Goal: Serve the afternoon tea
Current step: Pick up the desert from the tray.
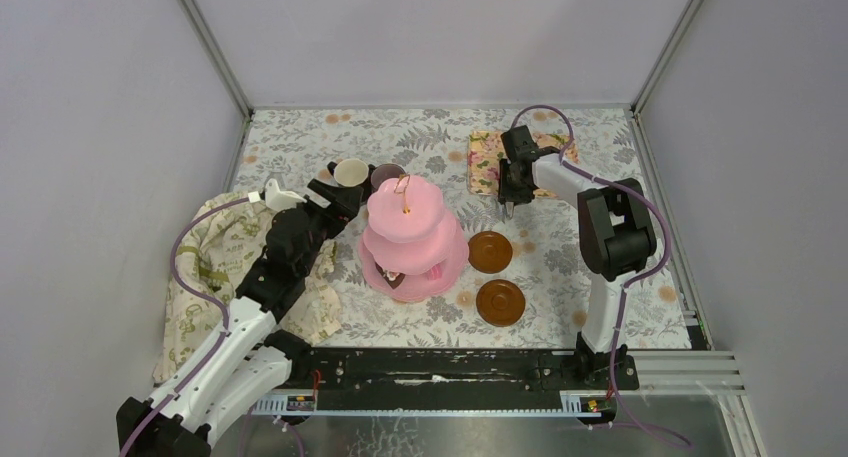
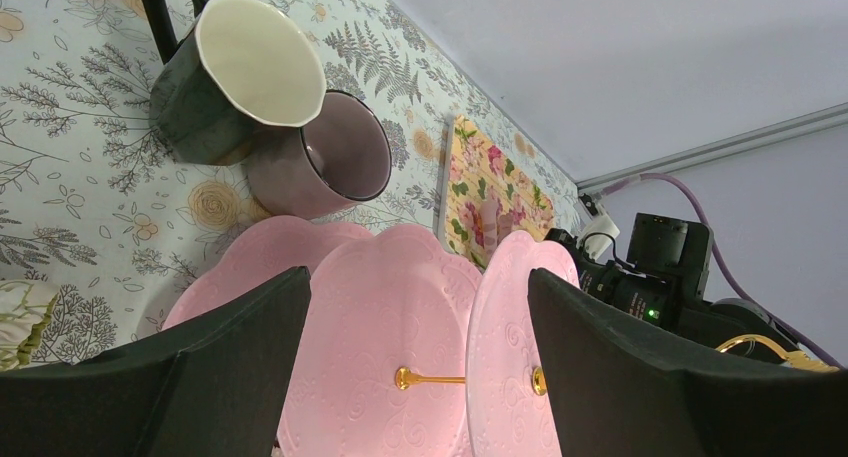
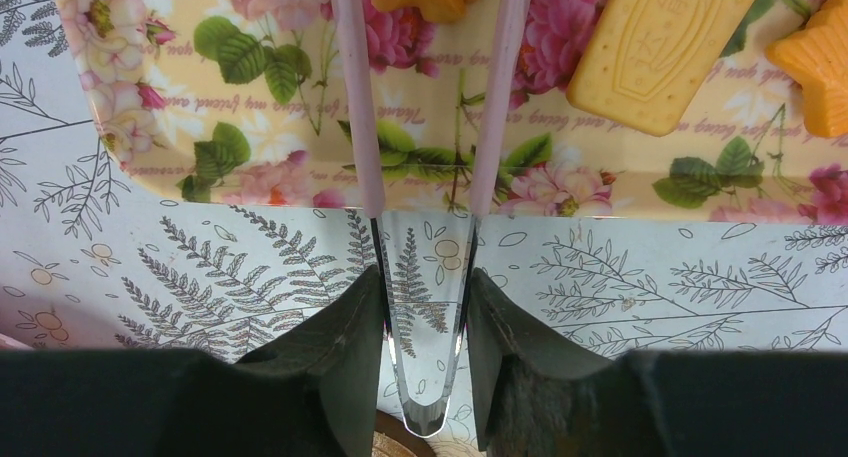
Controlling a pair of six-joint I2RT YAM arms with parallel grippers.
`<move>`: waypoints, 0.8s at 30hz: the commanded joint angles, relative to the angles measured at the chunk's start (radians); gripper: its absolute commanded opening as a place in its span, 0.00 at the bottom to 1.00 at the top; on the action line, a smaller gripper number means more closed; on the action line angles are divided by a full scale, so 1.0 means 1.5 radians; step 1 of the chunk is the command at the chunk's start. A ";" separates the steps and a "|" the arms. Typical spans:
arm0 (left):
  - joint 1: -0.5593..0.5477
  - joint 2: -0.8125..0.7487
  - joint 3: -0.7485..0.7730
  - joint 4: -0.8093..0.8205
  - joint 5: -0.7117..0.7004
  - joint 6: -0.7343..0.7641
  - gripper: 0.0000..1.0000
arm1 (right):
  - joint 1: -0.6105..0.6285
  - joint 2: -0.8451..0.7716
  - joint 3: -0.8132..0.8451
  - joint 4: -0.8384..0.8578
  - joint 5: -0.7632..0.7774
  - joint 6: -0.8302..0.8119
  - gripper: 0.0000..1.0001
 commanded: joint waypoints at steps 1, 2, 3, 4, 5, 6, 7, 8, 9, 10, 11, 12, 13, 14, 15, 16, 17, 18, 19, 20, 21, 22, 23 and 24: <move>-0.002 -0.006 -0.006 0.032 0.006 -0.006 0.87 | -0.002 -0.004 0.029 -0.019 -0.009 -0.009 0.29; -0.002 -0.008 -0.006 0.032 0.007 -0.006 0.87 | -0.002 -0.006 0.029 -0.020 -0.010 -0.008 0.27; -0.002 -0.009 -0.006 0.031 0.007 -0.006 0.87 | -0.003 -0.009 0.029 -0.020 -0.011 -0.007 0.25; -0.003 -0.010 -0.006 0.031 0.007 -0.006 0.87 | -0.002 -0.010 0.029 -0.020 -0.013 -0.007 0.24; -0.002 -0.012 -0.006 0.030 0.007 -0.006 0.87 | -0.003 -0.012 0.029 -0.021 -0.015 -0.006 0.23; -0.003 -0.014 -0.006 0.029 0.006 -0.006 0.87 | -0.002 -0.015 0.029 -0.022 -0.016 -0.005 0.22; -0.003 -0.015 -0.005 0.028 0.006 -0.006 0.87 | -0.003 -0.018 0.029 -0.022 -0.016 -0.005 0.21; -0.002 -0.016 -0.005 0.028 0.006 -0.006 0.87 | -0.002 -0.022 0.029 -0.022 -0.017 -0.004 0.20; -0.002 -0.017 -0.004 0.027 0.006 -0.006 0.87 | -0.002 -0.026 0.029 -0.022 -0.019 -0.004 0.19; -0.002 -0.017 -0.004 0.027 0.006 -0.006 0.87 | -0.002 -0.029 0.029 -0.023 -0.019 -0.004 0.19; -0.002 -0.018 -0.003 0.027 0.006 -0.007 0.87 | -0.002 -0.033 0.030 -0.025 -0.020 -0.003 0.18; -0.002 -0.019 -0.004 0.027 0.006 -0.007 0.87 | -0.003 -0.038 0.031 -0.025 -0.021 -0.003 0.18; -0.002 -0.020 -0.004 0.026 0.005 -0.007 0.87 | -0.003 -0.041 0.031 -0.026 -0.022 -0.002 0.18; -0.002 -0.020 -0.004 0.026 0.005 -0.007 0.87 | -0.002 -0.046 0.031 -0.027 -0.023 -0.002 0.17; -0.003 -0.022 -0.004 0.025 0.005 -0.007 0.87 | -0.002 -0.050 0.031 -0.027 -0.023 -0.002 0.17; -0.002 -0.023 -0.004 0.025 0.004 -0.007 0.87 | -0.003 -0.053 0.031 -0.028 -0.024 -0.002 0.17; -0.002 -0.024 -0.004 0.024 0.003 -0.007 0.87 | -0.003 -0.057 0.031 -0.028 -0.025 -0.002 0.17; -0.002 -0.025 -0.003 0.023 0.003 -0.007 0.87 | -0.003 -0.060 0.031 -0.029 -0.025 -0.002 0.17; -0.002 -0.025 -0.003 0.022 0.003 -0.007 0.87 | -0.002 -0.064 0.030 -0.028 -0.026 -0.001 0.16; -0.002 -0.026 -0.002 0.023 0.003 -0.007 0.87 | -0.002 -0.066 0.030 -0.028 -0.026 0.000 0.16; -0.002 -0.026 -0.002 0.022 0.003 -0.007 0.87 | -0.002 -0.069 0.030 -0.029 -0.026 -0.001 0.16; -0.002 -0.027 -0.002 0.022 0.003 -0.007 0.87 | -0.002 -0.071 0.029 -0.029 -0.027 -0.001 0.16; -0.002 -0.027 -0.001 0.021 0.003 -0.007 0.87 | -0.002 -0.073 0.028 -0.029 -0.028 0.000 0.16; -0.002 -0.027 -0.001 0.021 0.003 -0.007 0.87 | -0.002 -0.076 0.027 -0.029 -0.029 0.000 0.16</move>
